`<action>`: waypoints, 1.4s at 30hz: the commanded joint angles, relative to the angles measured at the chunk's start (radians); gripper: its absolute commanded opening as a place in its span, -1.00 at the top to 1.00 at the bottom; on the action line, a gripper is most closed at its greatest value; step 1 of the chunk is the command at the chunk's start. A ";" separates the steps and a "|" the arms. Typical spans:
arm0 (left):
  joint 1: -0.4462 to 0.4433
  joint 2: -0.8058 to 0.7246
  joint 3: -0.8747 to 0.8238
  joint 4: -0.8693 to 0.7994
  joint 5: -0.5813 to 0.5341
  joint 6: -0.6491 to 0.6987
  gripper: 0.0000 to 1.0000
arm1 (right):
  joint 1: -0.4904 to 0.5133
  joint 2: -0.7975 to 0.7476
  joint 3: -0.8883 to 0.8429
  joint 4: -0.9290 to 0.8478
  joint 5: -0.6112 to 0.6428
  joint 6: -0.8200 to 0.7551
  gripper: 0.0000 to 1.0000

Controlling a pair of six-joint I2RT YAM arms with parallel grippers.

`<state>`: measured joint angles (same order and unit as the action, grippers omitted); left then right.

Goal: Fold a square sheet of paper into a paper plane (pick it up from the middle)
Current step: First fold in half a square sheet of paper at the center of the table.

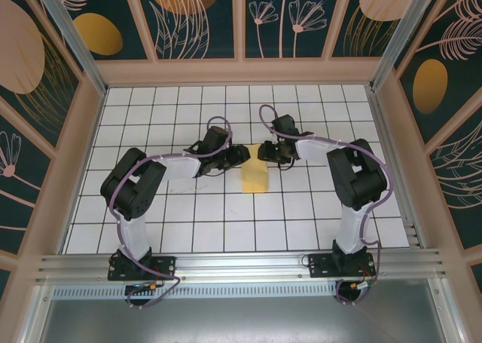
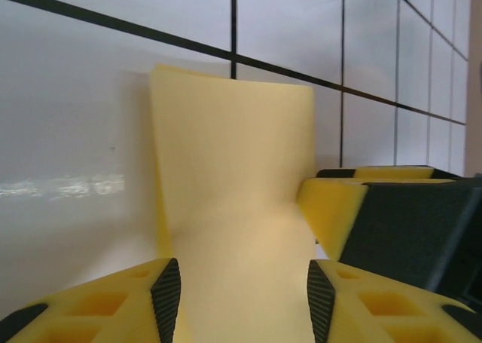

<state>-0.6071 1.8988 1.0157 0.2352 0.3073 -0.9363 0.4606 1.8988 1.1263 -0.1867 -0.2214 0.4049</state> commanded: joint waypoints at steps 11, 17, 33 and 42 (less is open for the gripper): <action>0.001 -0.034 -0.037 0.057 0.017 -0.058 0.01 | -0.017 -0.060 -0.043 0.035 -0.041 0.043 0.13; 0.002 -0.068 -0.080 0.070 -0.017 -0.056 -0.06 | -0.020 -0.054 -0.048 0.033 -0.038 0.046 0.15; 0.000 0.003 -0.085 0.228 0.163 -0.128 0.58 | -0.026 -0.076 -0.054 0.042 -0.050 0.062 0.16; 0.000 -0.038 -0.064 0.184 0.143 -0.085 0.96 | -0.049 -0.220 -0.117 0.060 -0.028 0.117 0.09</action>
<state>-0.6071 1.8877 0.9405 0.4332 0.4488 -1.0557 0.4271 1.7588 1.0378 -0.1520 -0.2584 0.4866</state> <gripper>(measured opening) 0.068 0.453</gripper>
